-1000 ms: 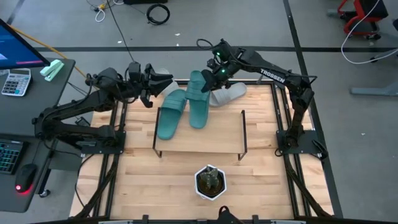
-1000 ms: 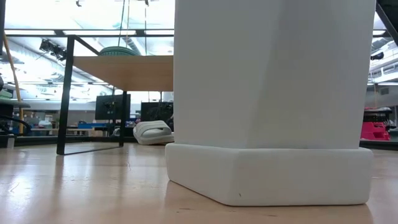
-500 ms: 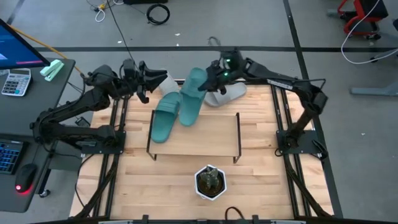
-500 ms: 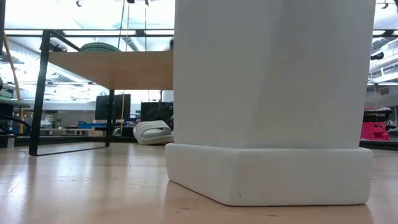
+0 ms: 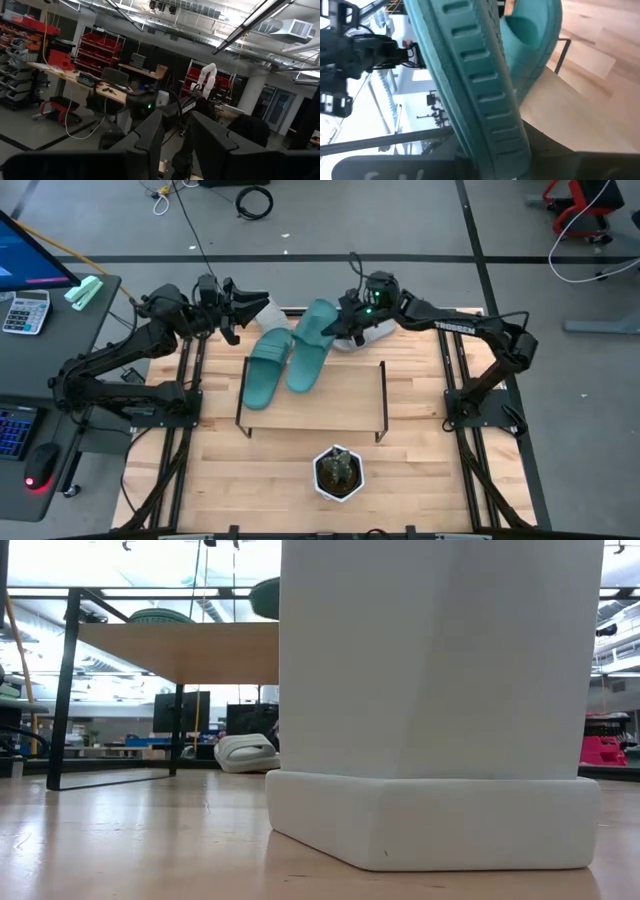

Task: Pick and place slides into the shelf
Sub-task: Put the green slipper on the shelf

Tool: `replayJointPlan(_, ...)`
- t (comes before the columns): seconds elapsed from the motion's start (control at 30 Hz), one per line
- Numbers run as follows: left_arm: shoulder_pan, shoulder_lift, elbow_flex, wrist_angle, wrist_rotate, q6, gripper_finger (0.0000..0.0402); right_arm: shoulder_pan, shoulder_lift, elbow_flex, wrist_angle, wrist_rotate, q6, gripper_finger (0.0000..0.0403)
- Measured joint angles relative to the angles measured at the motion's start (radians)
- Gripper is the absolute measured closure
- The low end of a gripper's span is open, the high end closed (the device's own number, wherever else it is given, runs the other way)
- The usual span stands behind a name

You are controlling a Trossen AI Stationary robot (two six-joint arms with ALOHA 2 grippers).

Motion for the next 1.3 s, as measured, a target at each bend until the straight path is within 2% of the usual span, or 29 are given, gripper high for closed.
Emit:
replayJointPlan(0.47,0.000,0.000,0.000,0.001,0.000,-0.008,0.0295,0.042,0.095,-0.007,0.101,-0.098,0.035,0.0320)
replayJointPlan(1.3,0.000,0.000,0.000,0.001,0.000,-0.021,0.0294,0.078,0.149,-0.005,0.115,-0.014,-0.006,0.0321)
